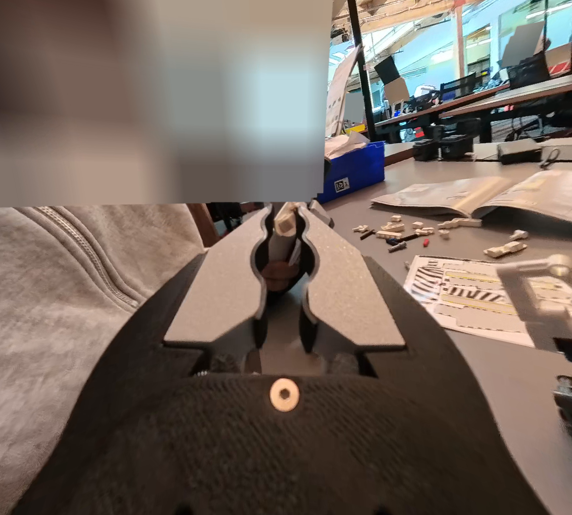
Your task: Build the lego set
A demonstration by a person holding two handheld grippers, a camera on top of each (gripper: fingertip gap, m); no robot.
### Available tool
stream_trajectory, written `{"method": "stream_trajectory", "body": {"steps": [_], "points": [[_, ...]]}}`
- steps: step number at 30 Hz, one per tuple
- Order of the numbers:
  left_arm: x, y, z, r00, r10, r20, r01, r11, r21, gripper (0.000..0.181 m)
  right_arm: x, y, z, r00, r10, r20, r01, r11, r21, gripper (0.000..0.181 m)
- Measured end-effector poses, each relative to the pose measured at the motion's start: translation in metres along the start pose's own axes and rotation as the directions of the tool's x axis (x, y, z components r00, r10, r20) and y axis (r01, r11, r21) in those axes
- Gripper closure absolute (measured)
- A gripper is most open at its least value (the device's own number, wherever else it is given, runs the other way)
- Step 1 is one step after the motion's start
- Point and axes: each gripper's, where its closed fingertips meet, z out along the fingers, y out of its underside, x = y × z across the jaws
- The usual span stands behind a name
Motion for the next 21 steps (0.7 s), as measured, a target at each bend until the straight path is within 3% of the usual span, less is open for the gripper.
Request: {"method": "stream_trajectory", "body": {"steps": [6,15,21], "points": [[-0.005,-0.002,-0.001,0.998,-0.062,0.005,0.062,0.998,0.016,0.167,0.004,0.004,0.001,0.998,-0.039,-0.042,0.038,0.999,-0.025,0.171],[-0.002,-0.009,-0.005,0.996,-0.079,-0.031,0.080,0.995,0.065,0.164,0.022,0.000,-0.006,0.948,0.319,0.006,-0.319,0.945,0.070,0.176],[-0.008,-0.008,-0.007,0.994,-0.108,-0.013,0.109,0.992,0.062,0.167,0.026,0.005,-0.005,0.905,0.425,0.033,-0.426,0.902,0.075,0.176]]}}
